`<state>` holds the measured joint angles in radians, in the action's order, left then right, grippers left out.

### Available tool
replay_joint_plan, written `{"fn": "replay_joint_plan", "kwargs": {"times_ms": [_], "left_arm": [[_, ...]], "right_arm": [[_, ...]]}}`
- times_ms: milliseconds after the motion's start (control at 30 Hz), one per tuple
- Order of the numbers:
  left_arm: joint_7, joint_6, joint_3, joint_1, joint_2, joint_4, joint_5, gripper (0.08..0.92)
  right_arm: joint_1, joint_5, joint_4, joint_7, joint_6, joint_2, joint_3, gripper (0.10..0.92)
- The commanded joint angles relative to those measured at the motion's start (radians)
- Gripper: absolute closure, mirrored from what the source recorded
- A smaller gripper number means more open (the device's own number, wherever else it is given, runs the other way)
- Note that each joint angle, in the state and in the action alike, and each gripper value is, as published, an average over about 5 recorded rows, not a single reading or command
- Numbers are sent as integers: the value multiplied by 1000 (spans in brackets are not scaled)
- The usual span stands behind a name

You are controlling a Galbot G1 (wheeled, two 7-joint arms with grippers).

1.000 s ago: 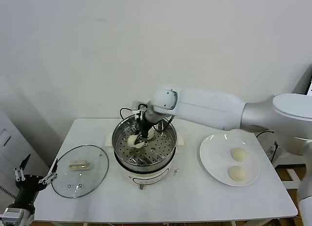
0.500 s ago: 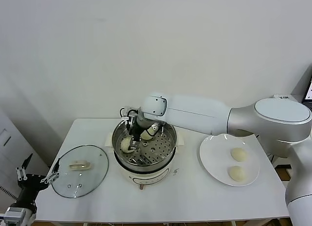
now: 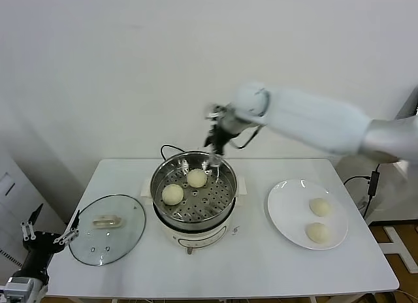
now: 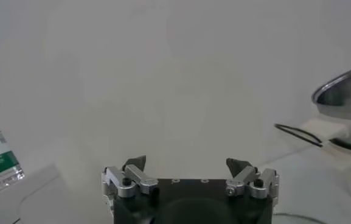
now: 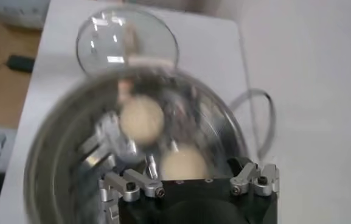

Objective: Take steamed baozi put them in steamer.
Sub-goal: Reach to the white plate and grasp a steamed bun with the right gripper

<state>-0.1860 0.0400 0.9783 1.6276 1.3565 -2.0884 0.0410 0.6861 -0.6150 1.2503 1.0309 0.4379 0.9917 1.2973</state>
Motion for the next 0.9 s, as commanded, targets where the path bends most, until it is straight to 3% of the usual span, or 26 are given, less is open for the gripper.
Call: {"fn": "replay_joint_plan", "kwargs": {"times_ms": [33, 200, 367, 567, 900], "left_arm": [[-1, -3, -4, 1, -3, -5, 5, 177], [-1, -8, -8, 4, -13, -8, 12, 177], [-1, -14, -7, 7, -25, -8, 14, 177], [-3, -18, -19, 4, -25, -7, 28, 177], [-2, -25, -44, -1, -12, -14, 54, 177]], "right_arm": [[39, 263, 9, 240, -191, -309, 62, 203], [-165, 444, 52, 228, -268, -448, -19, 203], [-440, 559, 29, 211, -316, -493, -234, 203], [-650, 646, 6, 203, -342, -496, -404, 203], [-743, 688, -37, 187, -356, -471, -482, 203]]}}
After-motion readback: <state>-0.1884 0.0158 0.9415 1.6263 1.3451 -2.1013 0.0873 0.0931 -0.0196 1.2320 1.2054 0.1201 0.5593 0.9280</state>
